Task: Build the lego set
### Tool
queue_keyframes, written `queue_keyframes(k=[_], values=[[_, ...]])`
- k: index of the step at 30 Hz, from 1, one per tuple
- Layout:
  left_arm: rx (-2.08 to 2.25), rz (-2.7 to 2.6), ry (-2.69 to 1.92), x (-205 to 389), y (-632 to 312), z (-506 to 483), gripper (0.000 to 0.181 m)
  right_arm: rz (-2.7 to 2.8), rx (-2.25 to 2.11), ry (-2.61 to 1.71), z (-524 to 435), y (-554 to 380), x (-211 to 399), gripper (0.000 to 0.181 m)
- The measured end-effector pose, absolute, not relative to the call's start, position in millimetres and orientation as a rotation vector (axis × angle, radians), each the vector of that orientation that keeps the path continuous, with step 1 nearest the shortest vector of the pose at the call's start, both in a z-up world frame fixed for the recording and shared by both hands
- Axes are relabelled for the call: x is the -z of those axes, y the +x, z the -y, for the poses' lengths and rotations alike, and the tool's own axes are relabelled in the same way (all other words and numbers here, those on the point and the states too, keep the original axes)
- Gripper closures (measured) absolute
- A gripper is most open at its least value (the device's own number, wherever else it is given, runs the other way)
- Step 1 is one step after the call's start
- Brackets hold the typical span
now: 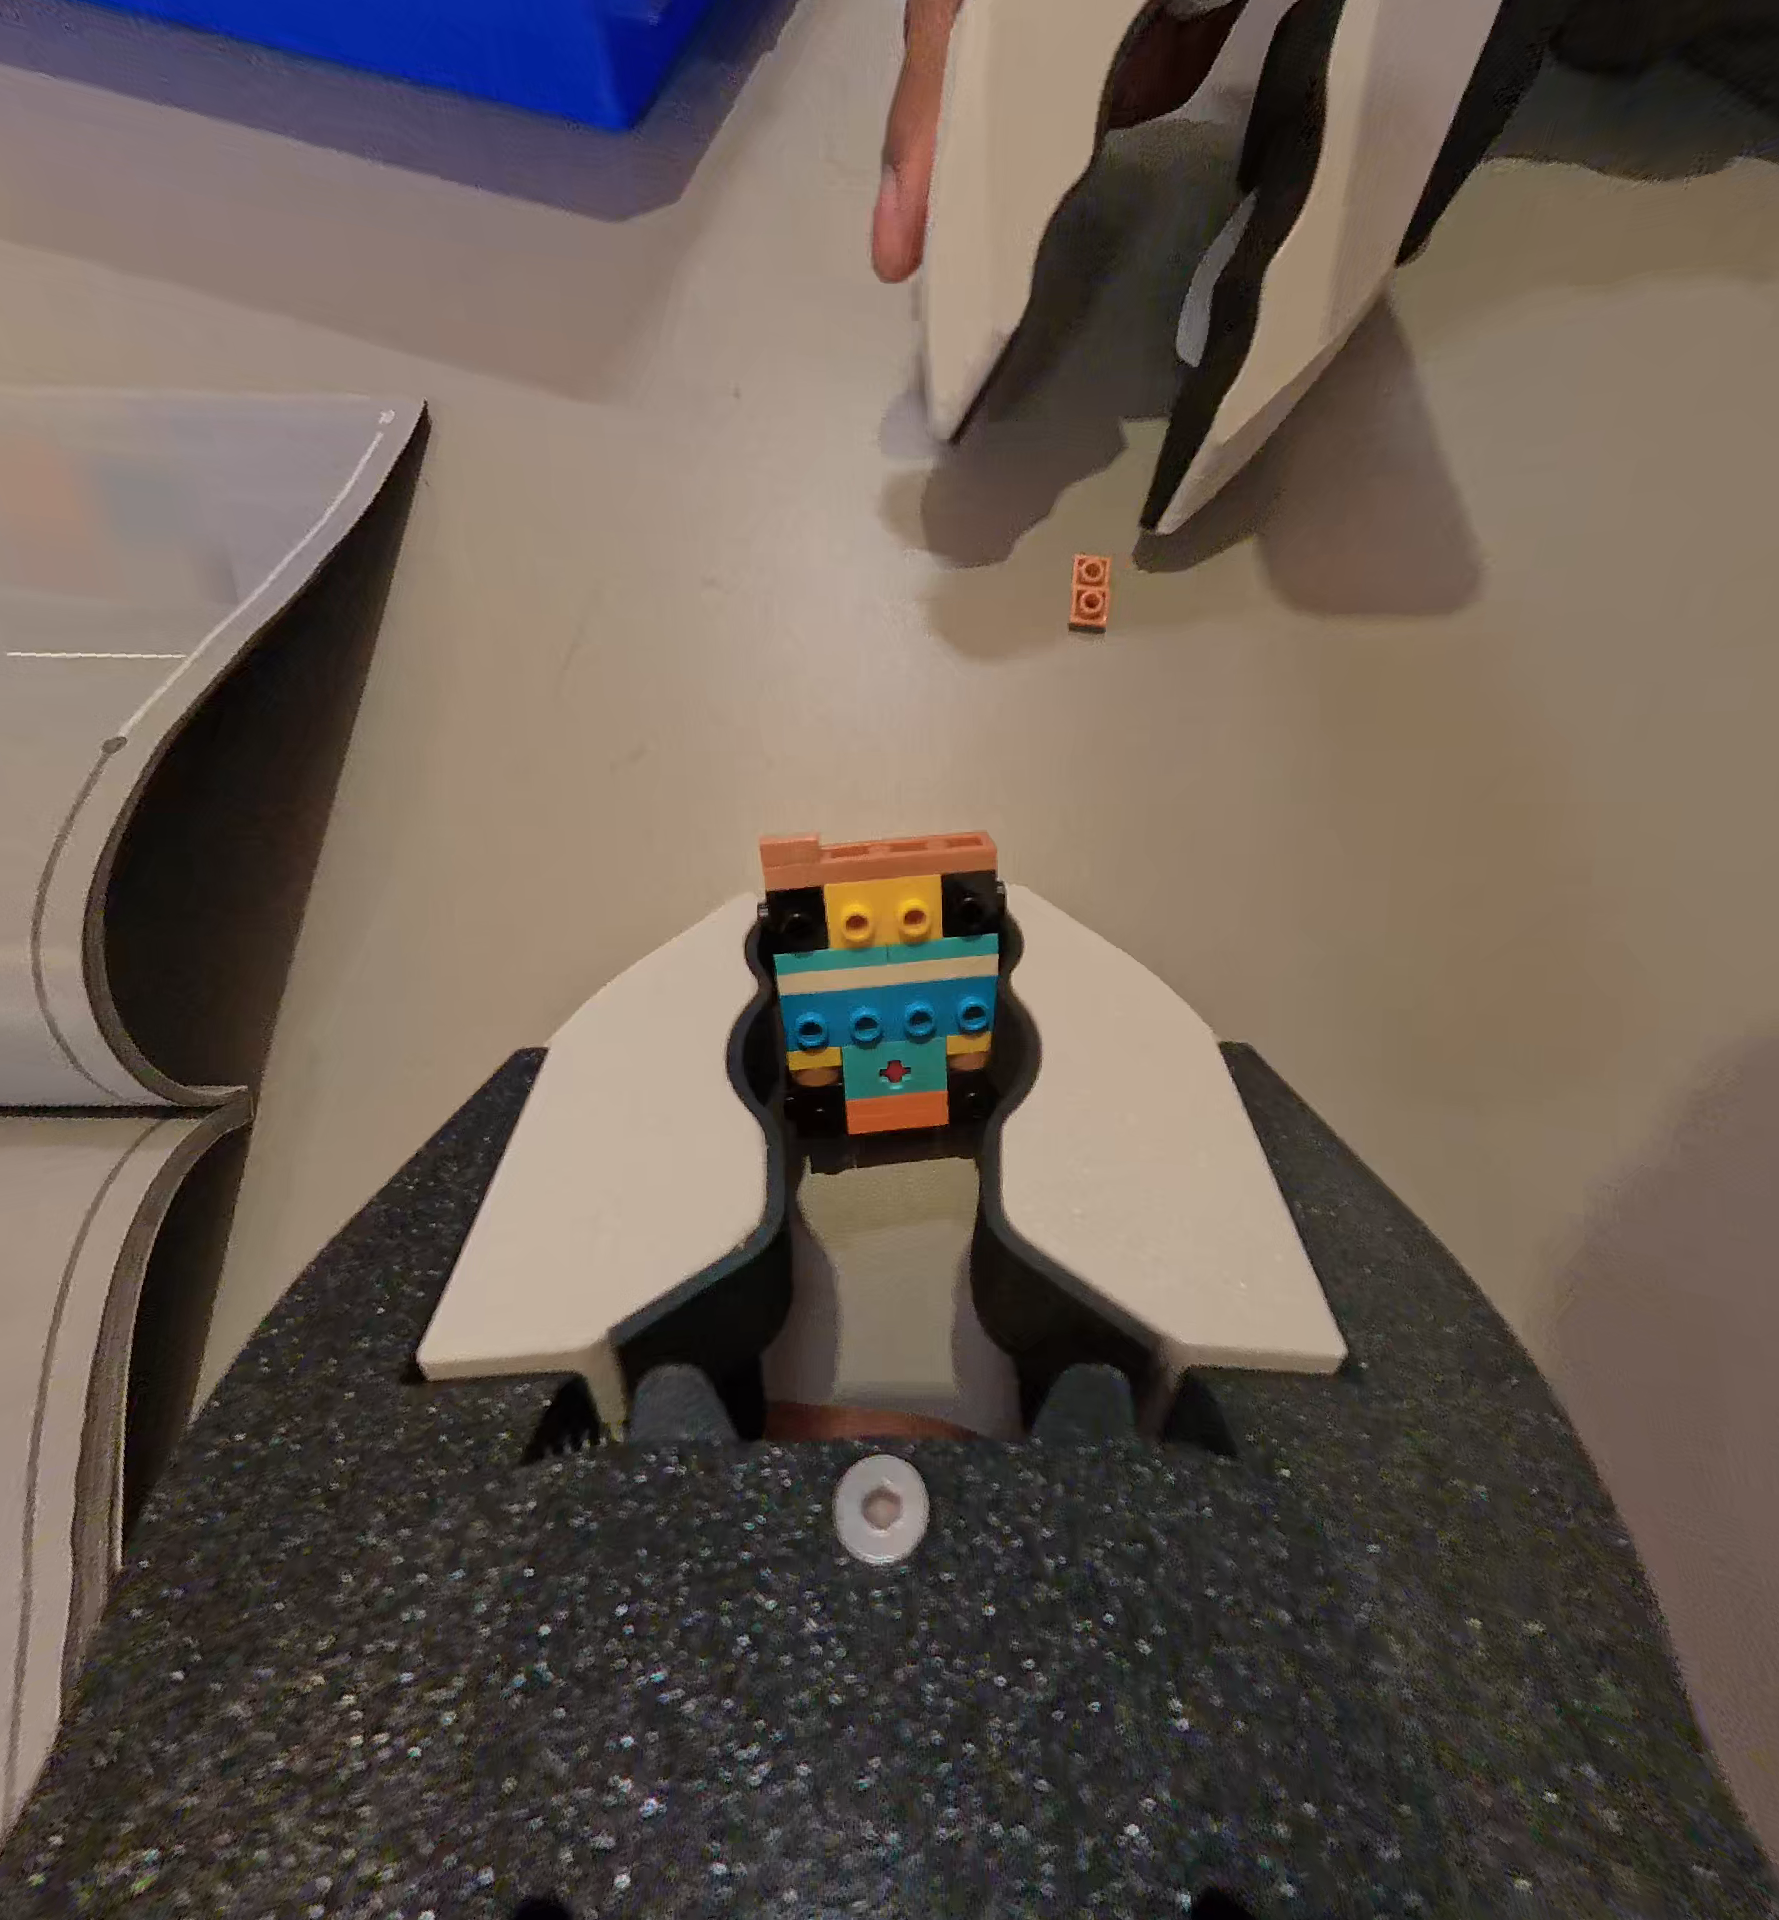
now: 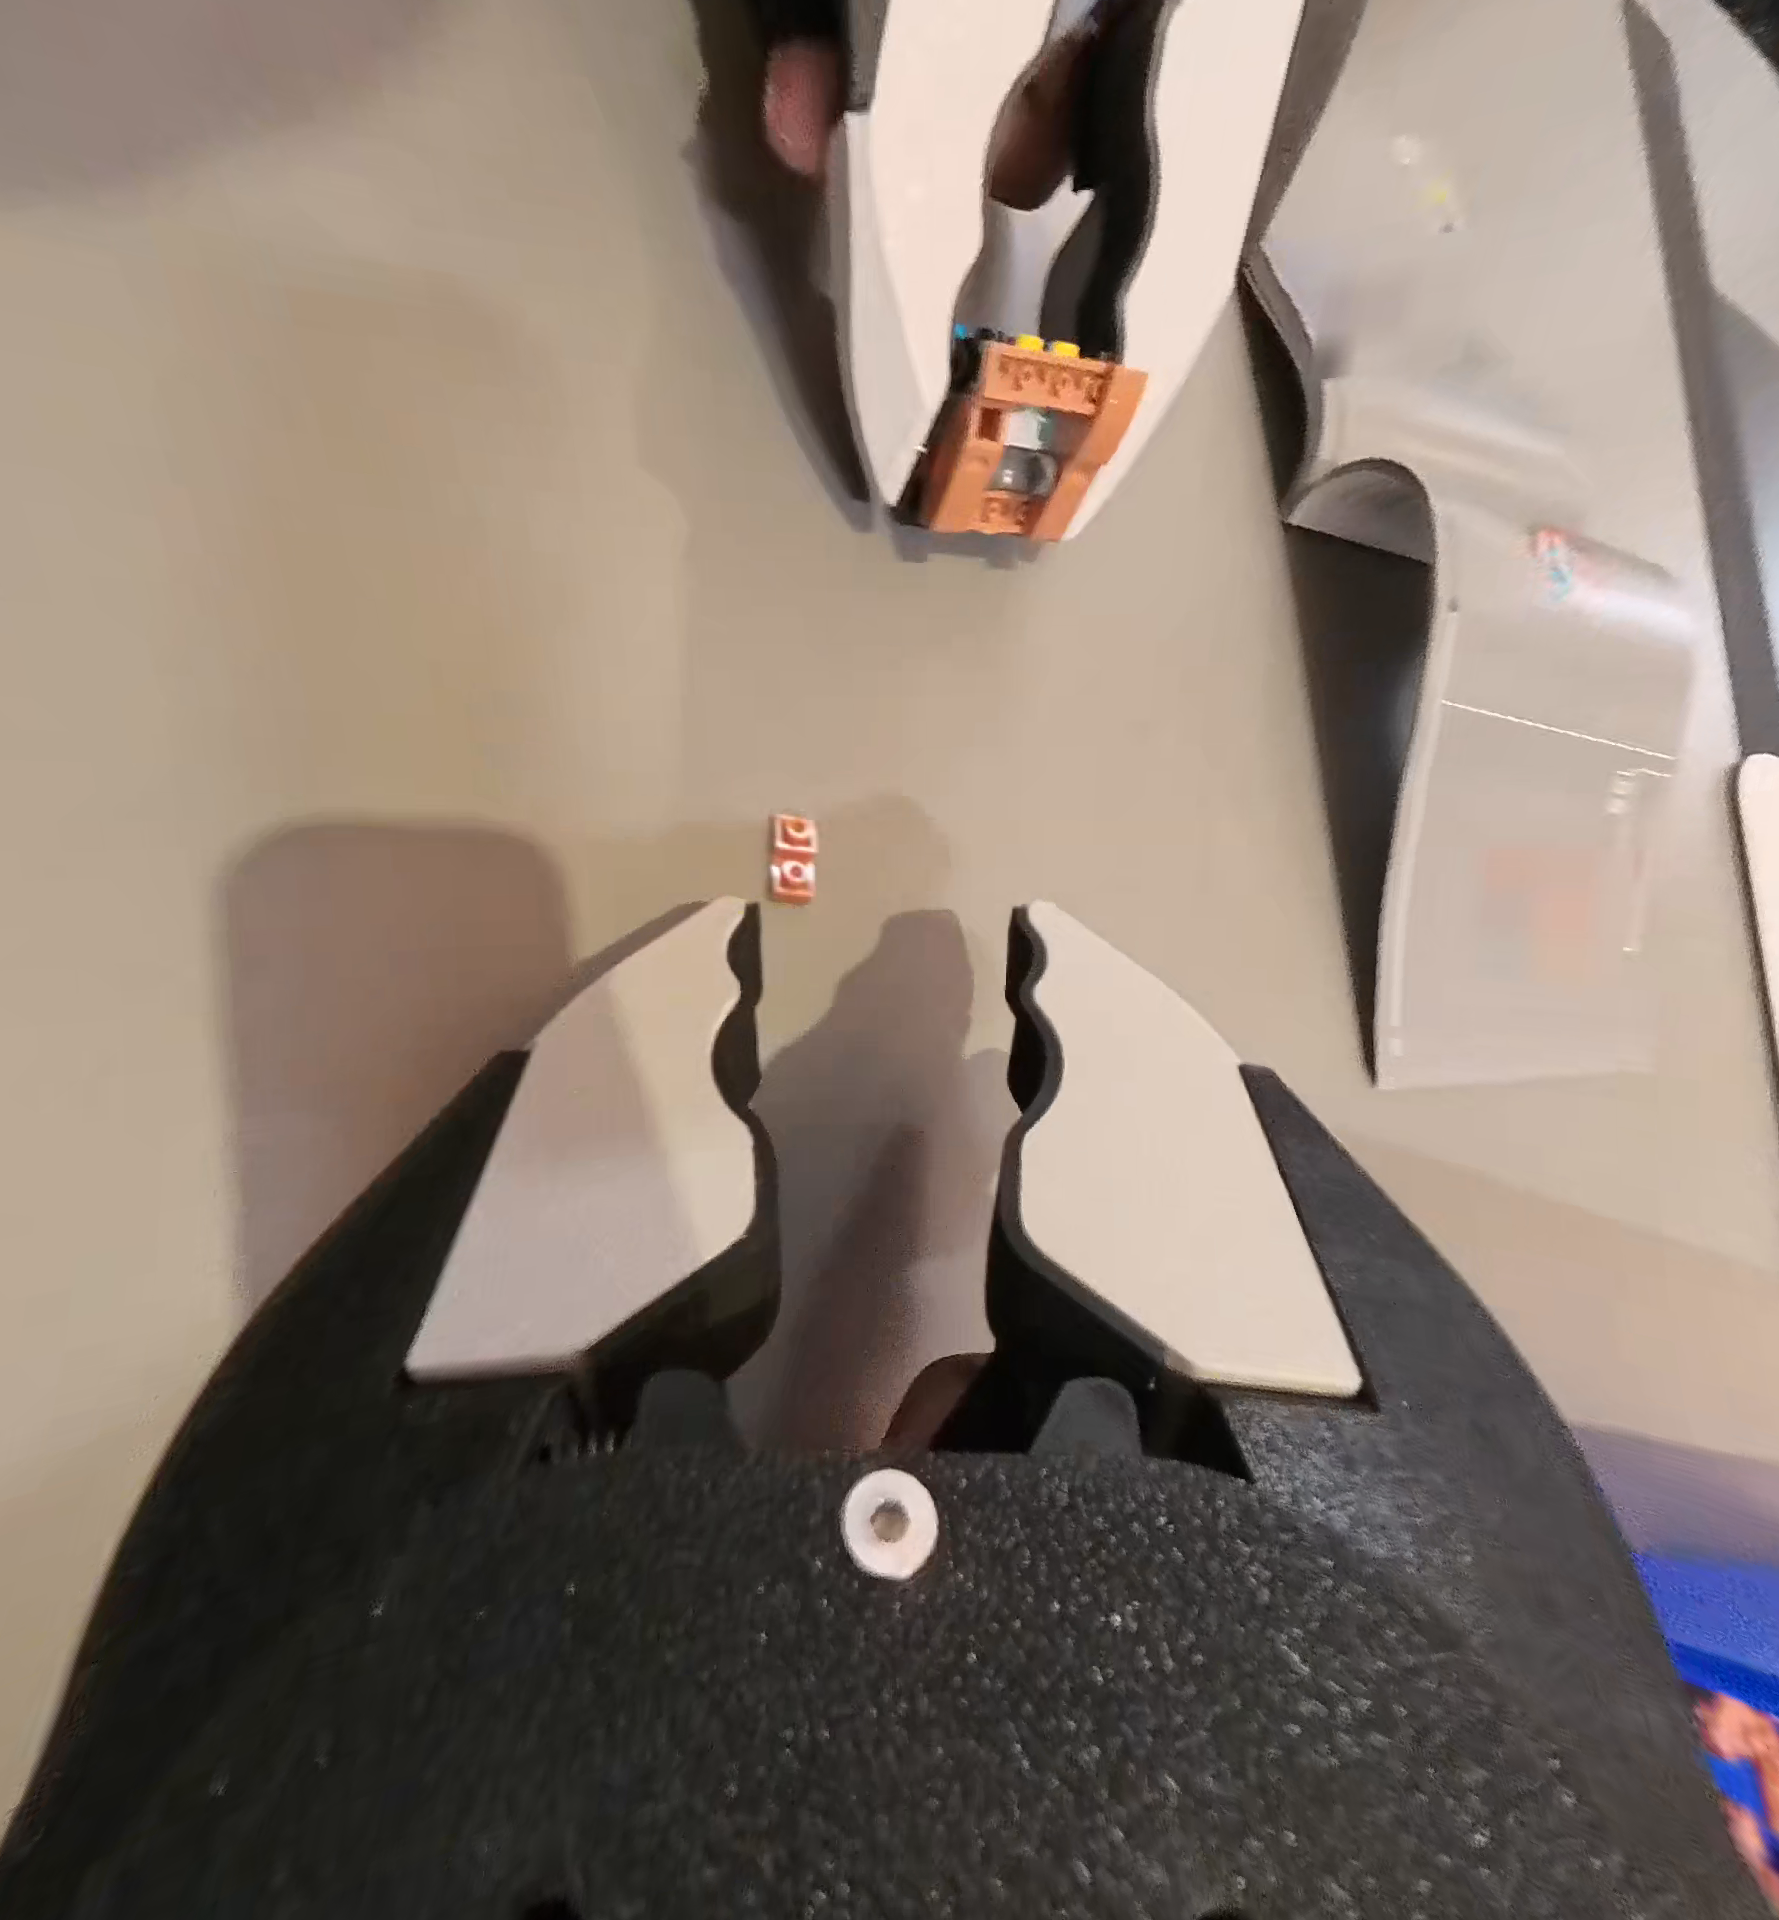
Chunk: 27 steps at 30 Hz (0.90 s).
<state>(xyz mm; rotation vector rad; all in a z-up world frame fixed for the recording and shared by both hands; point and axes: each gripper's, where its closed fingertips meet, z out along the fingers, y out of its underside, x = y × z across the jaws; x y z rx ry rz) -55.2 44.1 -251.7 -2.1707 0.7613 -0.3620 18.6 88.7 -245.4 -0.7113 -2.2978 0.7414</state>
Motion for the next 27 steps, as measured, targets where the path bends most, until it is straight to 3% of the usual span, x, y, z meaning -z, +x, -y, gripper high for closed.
queue_keyframes(k=[17, 27], values=[[0.510, -0.759, -2.097, 230.0, -57.4, -33.5, 0.128, 2.405, -0.870, -0.988, -72.1, 22.0, 259.7, 0.173], [0.460, -0.769, -1.834, 177.2, -46.6, -33.5, 0.129, 2.258, -0.903, -0.879, -66.2, 4.6, 236.1, 0.174]])
